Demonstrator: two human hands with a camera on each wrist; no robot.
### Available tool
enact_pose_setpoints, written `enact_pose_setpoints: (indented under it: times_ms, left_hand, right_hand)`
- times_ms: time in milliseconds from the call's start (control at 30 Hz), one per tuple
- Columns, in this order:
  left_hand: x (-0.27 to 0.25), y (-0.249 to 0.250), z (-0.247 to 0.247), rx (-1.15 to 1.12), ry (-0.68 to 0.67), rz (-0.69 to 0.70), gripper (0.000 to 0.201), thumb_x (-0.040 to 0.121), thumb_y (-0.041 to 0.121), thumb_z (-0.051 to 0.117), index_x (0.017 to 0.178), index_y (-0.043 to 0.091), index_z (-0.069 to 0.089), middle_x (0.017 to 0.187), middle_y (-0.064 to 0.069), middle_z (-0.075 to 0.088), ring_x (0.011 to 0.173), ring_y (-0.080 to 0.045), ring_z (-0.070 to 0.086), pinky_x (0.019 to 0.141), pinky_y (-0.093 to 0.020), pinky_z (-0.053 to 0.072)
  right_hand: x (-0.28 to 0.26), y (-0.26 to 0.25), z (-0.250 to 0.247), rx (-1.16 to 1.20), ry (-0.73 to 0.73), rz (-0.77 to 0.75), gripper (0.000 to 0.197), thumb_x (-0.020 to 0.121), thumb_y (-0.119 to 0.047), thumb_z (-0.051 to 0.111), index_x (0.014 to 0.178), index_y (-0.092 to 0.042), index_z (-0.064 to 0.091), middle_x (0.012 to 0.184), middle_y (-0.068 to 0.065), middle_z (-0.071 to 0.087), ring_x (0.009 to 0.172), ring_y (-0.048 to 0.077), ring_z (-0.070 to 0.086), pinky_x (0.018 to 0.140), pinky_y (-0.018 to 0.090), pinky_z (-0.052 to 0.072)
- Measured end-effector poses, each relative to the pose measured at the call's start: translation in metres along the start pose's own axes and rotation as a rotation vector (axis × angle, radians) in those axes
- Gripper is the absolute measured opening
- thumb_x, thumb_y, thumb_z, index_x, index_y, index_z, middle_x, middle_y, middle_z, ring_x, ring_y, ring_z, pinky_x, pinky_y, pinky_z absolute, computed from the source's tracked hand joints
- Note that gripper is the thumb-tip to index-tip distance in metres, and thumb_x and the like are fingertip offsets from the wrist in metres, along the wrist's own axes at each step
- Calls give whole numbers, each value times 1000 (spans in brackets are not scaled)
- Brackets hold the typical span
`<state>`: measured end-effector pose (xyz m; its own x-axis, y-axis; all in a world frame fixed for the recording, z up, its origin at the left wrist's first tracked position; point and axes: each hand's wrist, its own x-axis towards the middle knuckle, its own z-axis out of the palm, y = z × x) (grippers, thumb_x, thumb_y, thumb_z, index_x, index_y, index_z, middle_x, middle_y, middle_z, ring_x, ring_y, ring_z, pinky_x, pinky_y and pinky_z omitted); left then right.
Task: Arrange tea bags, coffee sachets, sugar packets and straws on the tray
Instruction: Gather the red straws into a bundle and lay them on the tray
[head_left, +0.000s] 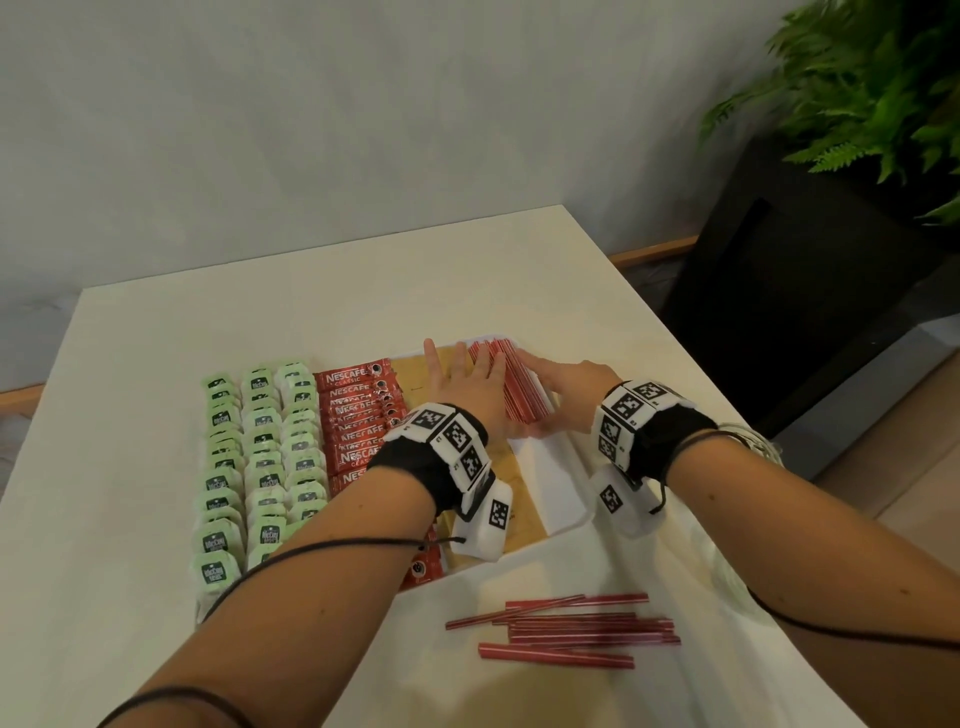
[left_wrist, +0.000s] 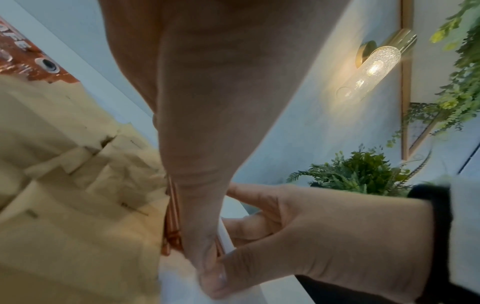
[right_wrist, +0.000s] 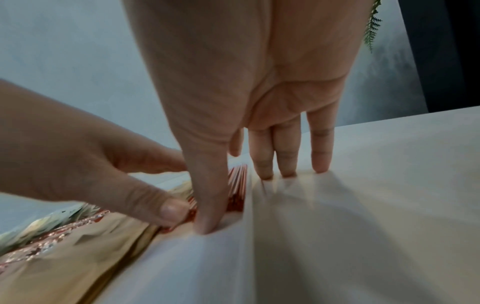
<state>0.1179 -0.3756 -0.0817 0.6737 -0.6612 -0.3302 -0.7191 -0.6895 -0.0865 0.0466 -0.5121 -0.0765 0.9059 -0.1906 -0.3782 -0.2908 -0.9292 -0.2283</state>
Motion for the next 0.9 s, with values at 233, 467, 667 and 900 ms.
enact_pose_setpoints:
  times_ms: [233,467,667,900]
  left_hand:
    - [-49,-1,-15,38,58,57,103,86,72,48,157,19,-4,164,-10,-10,150,-33,-11,111,-68,-15]
    - [-135,-2,6,-194,181,245,53,93,33,60,143,22,44,136,-3,54,120,-22,55,98,-40,48]
    - [-181,-4,45,-244,57,261,30,92,9,57,116,23,67,112,3,68,100,-16,63,86,-31,53]
    - [-186,2,68,-201,60,194,25,94,7,54,109,21,68,112,0,65,103,-20,61,88,-31,51]
  right_hand:
    - [-33,-7,6,151,-21,168,133,70,-46,82,151,-22,-20,132,12,58,114,29,59,97,41,49]
    - [-113,-9,19,194,27,188,110,78,-44,77,155,-17,4,142,11,50,127,28,50,103,38,42]
    - [-176,-10,65,66,-6,104,80,80,-27,76,147,-18,34,143,5,44,130,22,43,106,29,36]
    - [-193,-2,88,3,17,159,43,84,-16,68,124,-19,52,121,8,50,106,23,55,90,29,44]
